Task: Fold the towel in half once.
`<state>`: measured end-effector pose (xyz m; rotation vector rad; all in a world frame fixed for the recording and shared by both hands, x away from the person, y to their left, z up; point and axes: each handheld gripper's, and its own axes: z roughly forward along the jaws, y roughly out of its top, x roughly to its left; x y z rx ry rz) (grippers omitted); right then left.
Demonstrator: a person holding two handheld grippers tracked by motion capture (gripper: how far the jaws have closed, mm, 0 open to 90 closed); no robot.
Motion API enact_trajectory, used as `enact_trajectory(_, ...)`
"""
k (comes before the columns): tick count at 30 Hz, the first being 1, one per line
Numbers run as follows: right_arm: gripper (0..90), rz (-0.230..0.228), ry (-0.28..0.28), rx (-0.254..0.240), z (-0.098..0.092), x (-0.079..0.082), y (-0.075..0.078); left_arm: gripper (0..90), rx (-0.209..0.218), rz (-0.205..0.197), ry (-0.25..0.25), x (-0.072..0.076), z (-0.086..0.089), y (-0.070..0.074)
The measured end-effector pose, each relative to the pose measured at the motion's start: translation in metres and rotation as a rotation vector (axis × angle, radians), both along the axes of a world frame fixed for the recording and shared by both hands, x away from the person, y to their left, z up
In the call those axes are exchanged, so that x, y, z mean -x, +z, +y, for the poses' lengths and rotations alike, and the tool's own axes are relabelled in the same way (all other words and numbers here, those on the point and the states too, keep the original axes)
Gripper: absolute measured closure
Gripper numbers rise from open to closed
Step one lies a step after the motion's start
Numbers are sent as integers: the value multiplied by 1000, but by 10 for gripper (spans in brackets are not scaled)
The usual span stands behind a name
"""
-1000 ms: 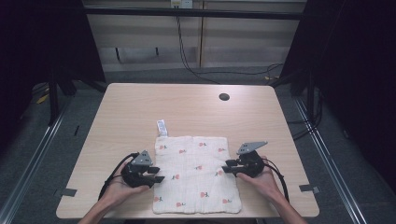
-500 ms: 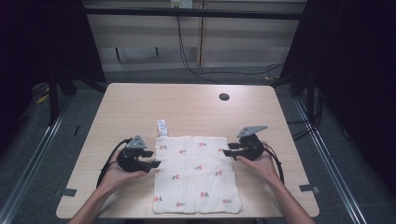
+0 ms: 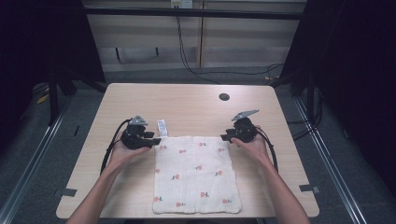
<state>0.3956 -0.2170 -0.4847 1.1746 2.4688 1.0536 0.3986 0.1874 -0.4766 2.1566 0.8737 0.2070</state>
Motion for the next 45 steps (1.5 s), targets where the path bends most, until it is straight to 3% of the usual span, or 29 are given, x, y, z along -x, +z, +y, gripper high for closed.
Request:
enact_trajectory(2,596,3,6,16,3,-3,-3,526,26,5,21,-2,2,-4)
enact_trajectory(6,595,7,10,20,3,-5,-9,485,38,28,40,-4,6,-6)
enact_trajectory(11,608,5,9,39,6,-5,-15,476,27,35,39,-6,10,-10)
enact_trajectory(20,822,-2,11,17,7,0,-17,427,64,42,69,-9,19,-17)
enact_trajectory(27,869,-3,5,-24,5,4,-20,520,57,38,29,-8,13,-20)
enact_trajectory(32,870,-1,1,-39,4,5,-21,524,14,47,6,-9,5,-26)
enact_trajectory(33,869,-5,-1,-39,3,5,-21,523,36,39,27,-8,4,-28)
enact_trajectory(35,870,-5,1,-43,3,5,-21,525,34,35,23,-8,2,-28)
enact_trajectory(38,869,-8,-1,-44,3,5,-22,538,4,25,2,-8,-2,-27)
enact_trajectory(42,869,-8,1,-55,3,5,-22,673,-14,-10,5,-8,-2,-28)
enact_trajectory(45,869,-10,4,-45,3,5,-22,767,-3,-10,-11,-7,-3,-29)
